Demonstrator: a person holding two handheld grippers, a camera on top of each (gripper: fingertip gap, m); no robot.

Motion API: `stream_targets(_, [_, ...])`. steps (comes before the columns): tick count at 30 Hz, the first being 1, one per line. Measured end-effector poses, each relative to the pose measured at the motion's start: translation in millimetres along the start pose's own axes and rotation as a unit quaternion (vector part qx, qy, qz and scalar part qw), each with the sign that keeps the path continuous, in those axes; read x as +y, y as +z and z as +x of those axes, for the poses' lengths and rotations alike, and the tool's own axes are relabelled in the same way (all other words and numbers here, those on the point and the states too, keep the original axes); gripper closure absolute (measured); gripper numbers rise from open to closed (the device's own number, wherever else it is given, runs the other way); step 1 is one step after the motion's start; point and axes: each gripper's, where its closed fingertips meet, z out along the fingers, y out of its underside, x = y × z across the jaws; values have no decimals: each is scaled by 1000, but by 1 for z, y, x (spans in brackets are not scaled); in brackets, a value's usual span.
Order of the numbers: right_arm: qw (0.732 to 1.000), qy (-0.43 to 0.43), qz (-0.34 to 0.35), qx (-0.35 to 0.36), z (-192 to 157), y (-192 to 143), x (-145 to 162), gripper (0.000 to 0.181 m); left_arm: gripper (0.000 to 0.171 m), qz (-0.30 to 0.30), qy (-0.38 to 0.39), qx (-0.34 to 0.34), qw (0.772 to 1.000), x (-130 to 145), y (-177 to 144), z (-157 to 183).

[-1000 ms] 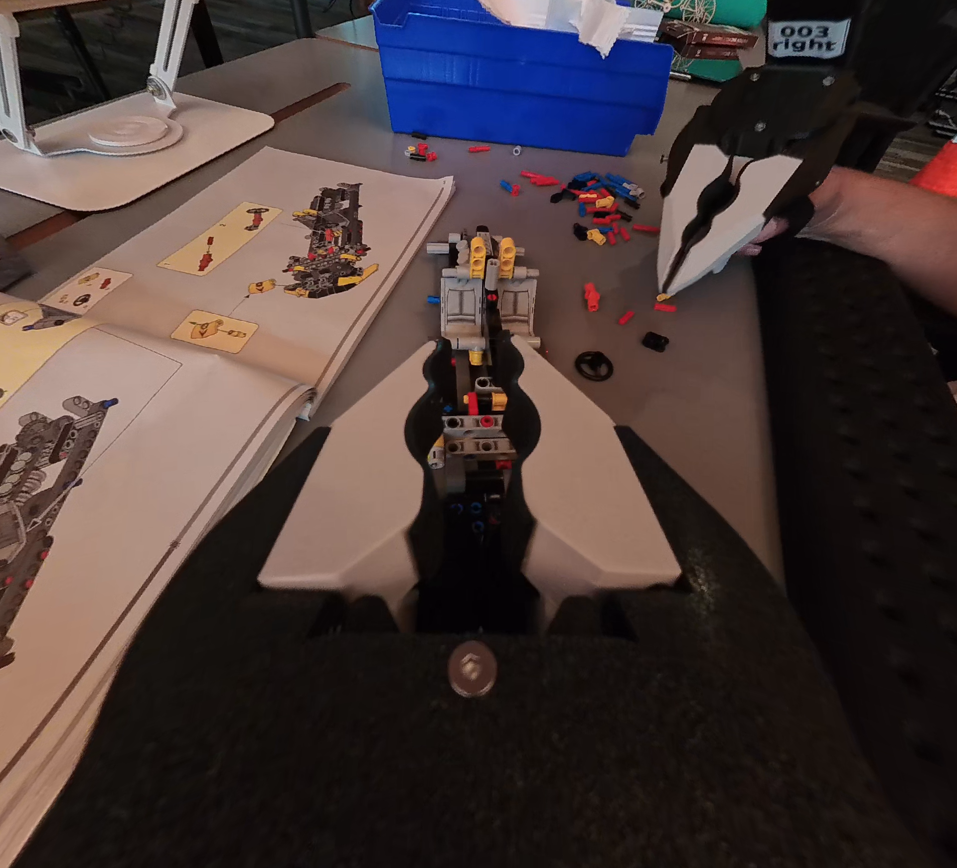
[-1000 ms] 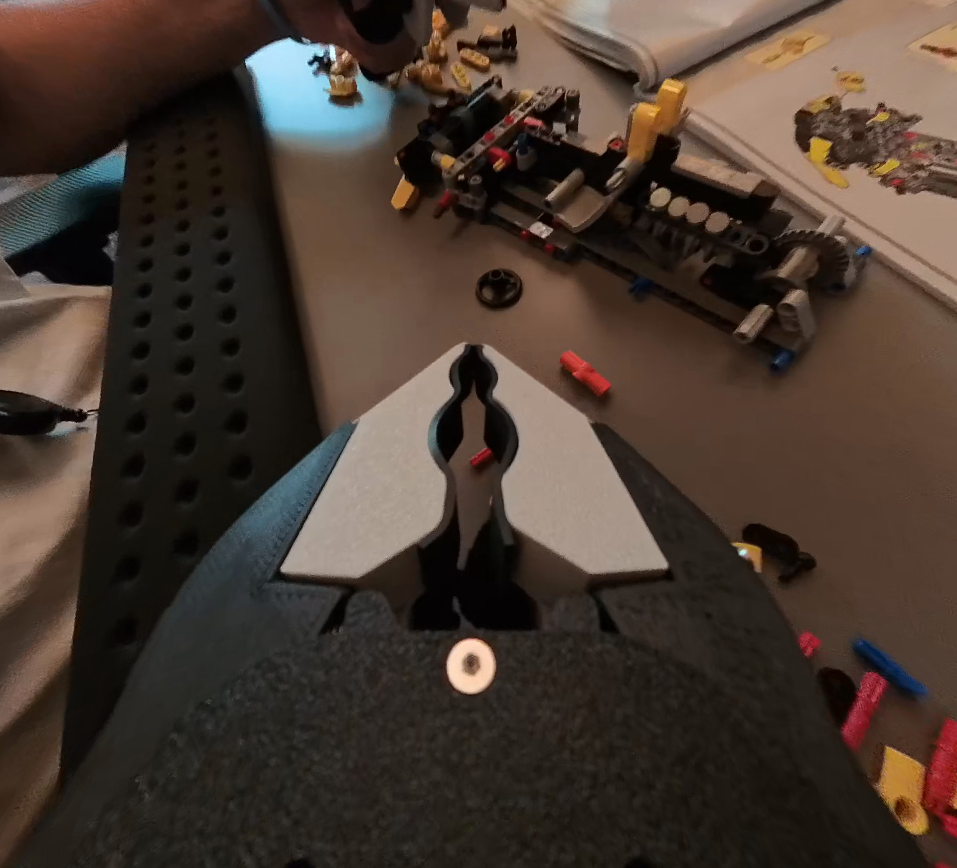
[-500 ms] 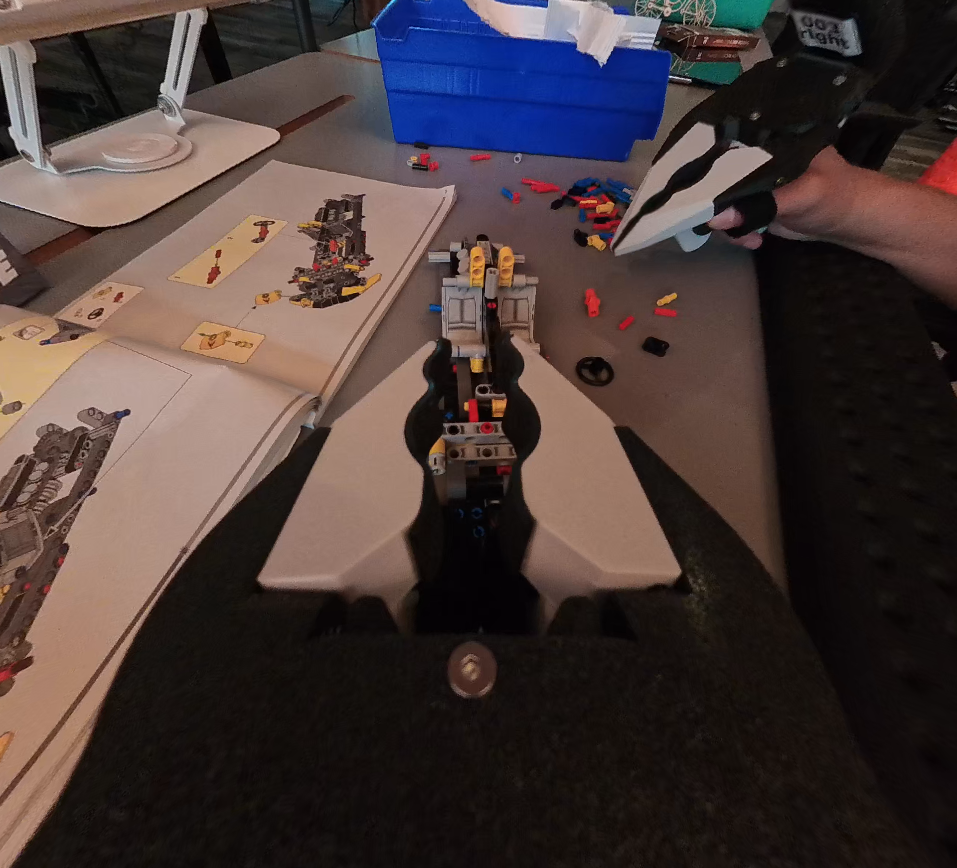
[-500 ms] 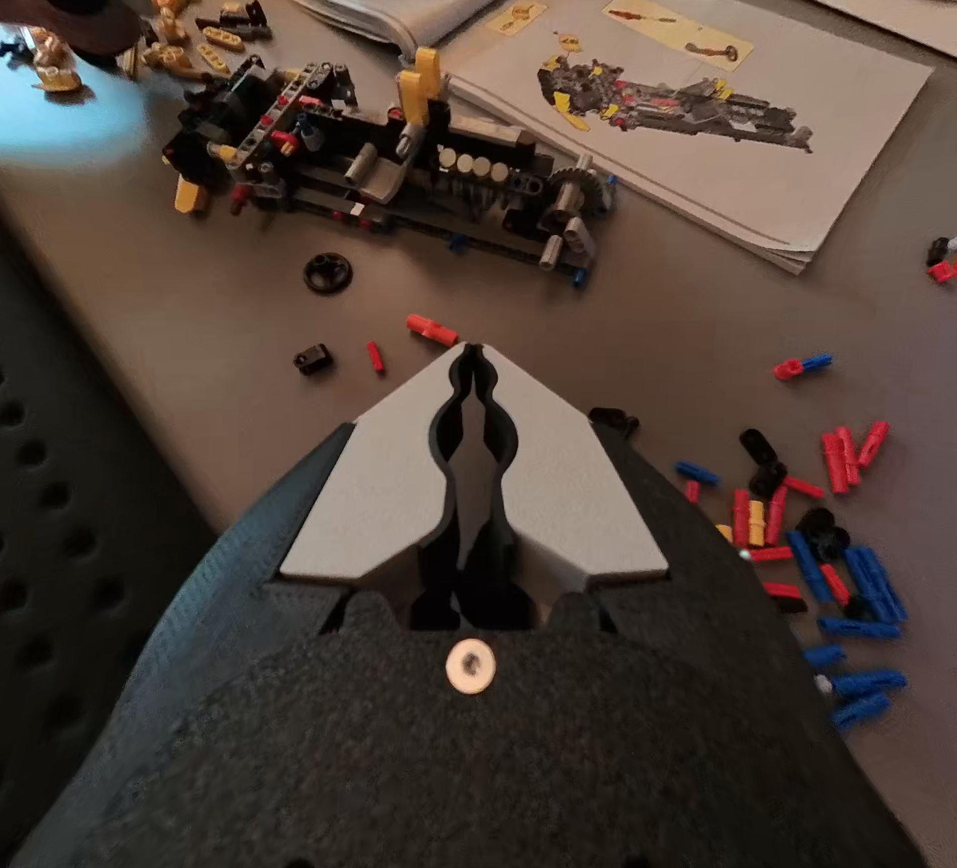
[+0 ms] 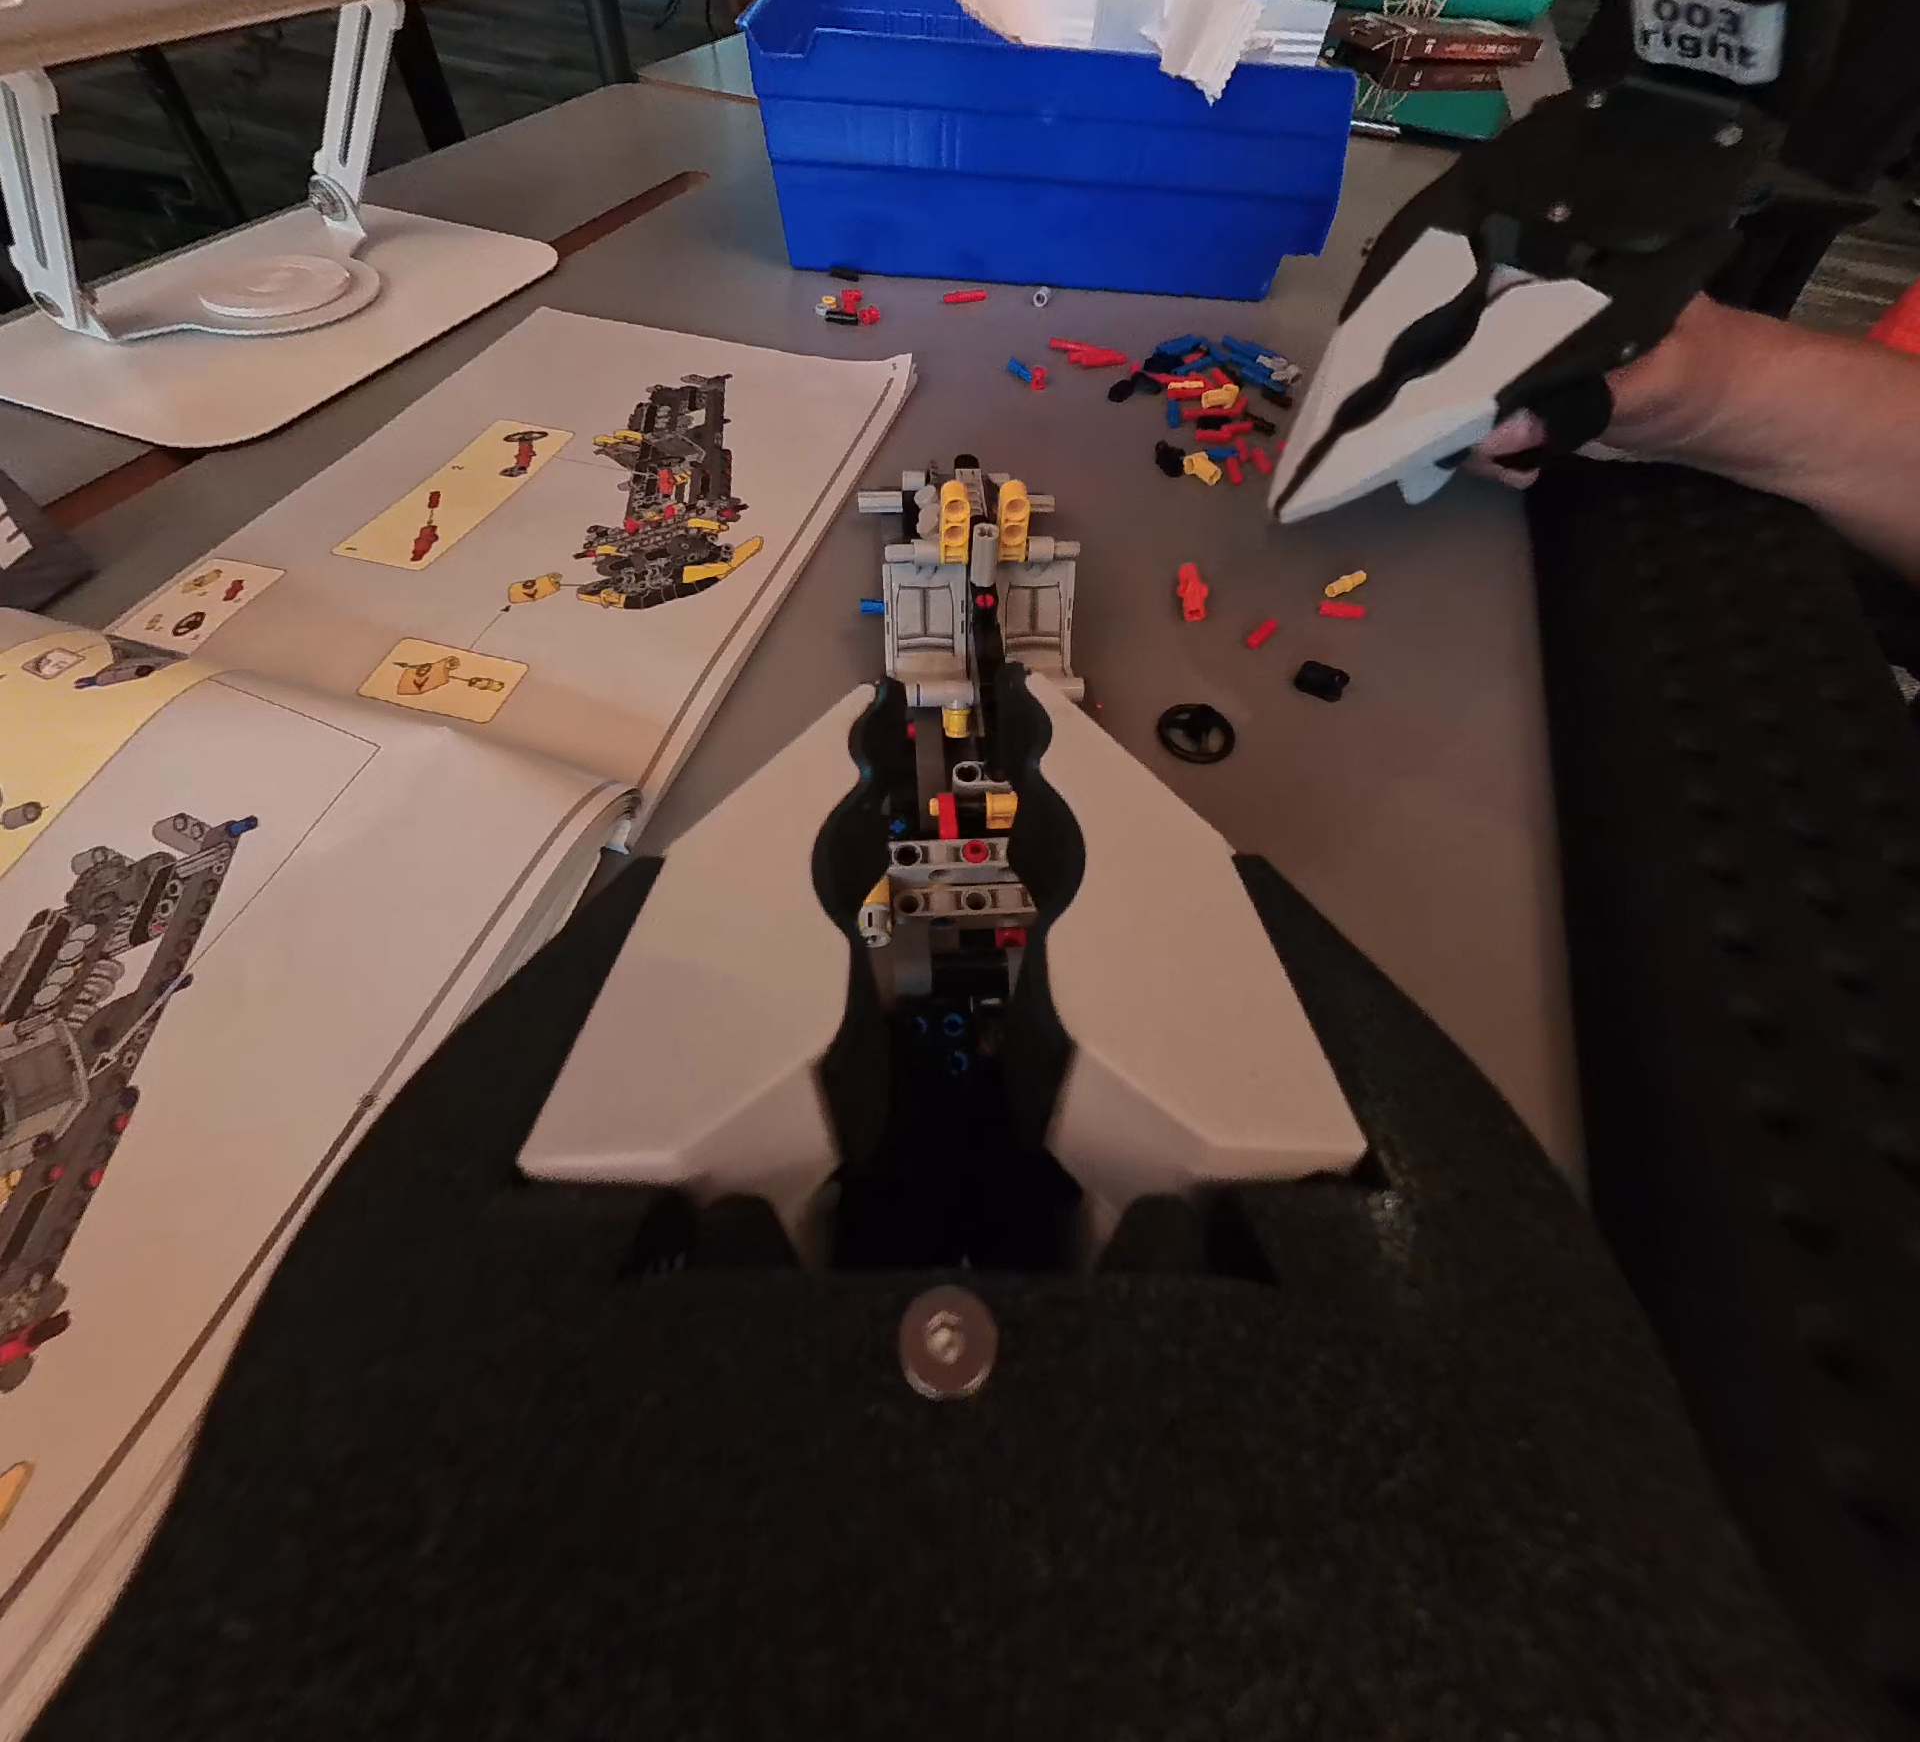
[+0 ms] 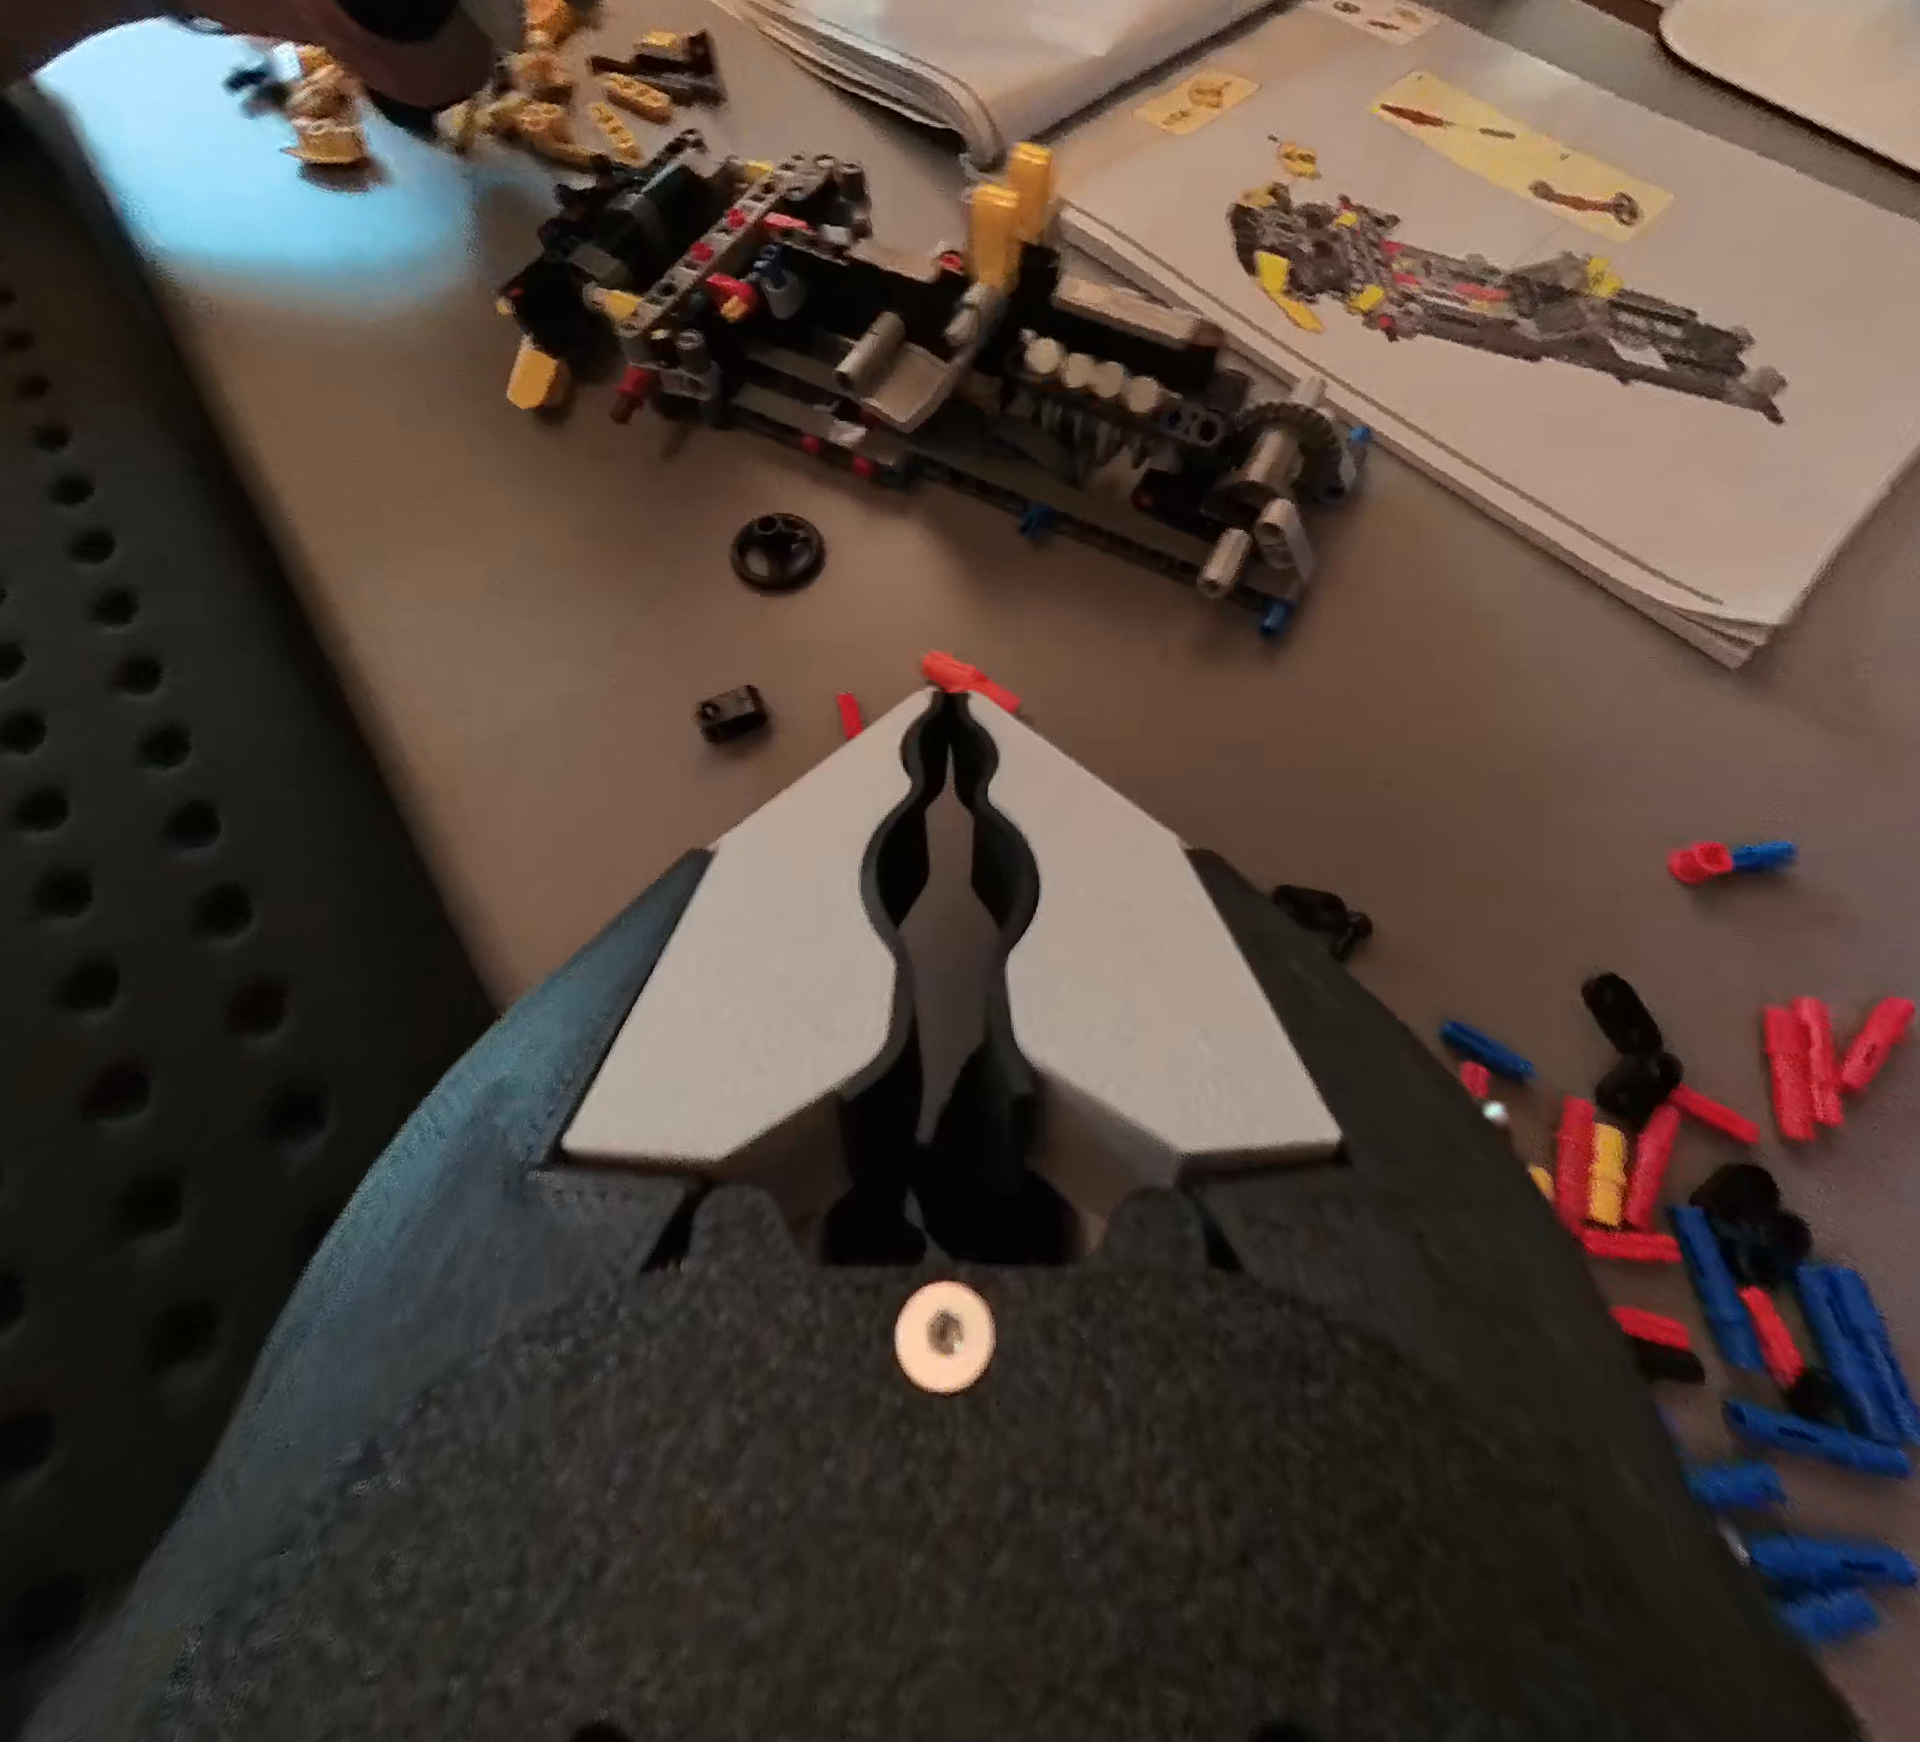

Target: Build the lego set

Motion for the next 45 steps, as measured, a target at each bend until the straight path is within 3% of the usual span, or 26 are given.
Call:
stream_targets(4, [999, -44, -19, -9, -12, 5, 5, 181, 158, 0, -1, -2, 1000, 0, 0, -1])
stream_targets(16, [998, 11, -4, -56, -15, 0, 1, 181, 158, -4, 0, -2, 1000, 1, 1, -1])
stream_targets(24, [998, 29, -53, 0, 6, 11, 19, 181, 158, -3, 2, -7, 1000, 1, 1, -3])
stream_targets(29, [998, 49, -14, 21, 19, 5, 11, 181, 157, -5, 4, -11, 1000, 2, 1, -4])
stream_targets(41, [998, 44, -21, 41, 25, 7, 12, 164, 157, 0, 7, -20, 1000, -2, -2, -7])
stream_targets(45, [999, 23, -35, 18, 14, 14, 13, 151, 157, -1, 10, -25, 1000, -2, -3, -8])
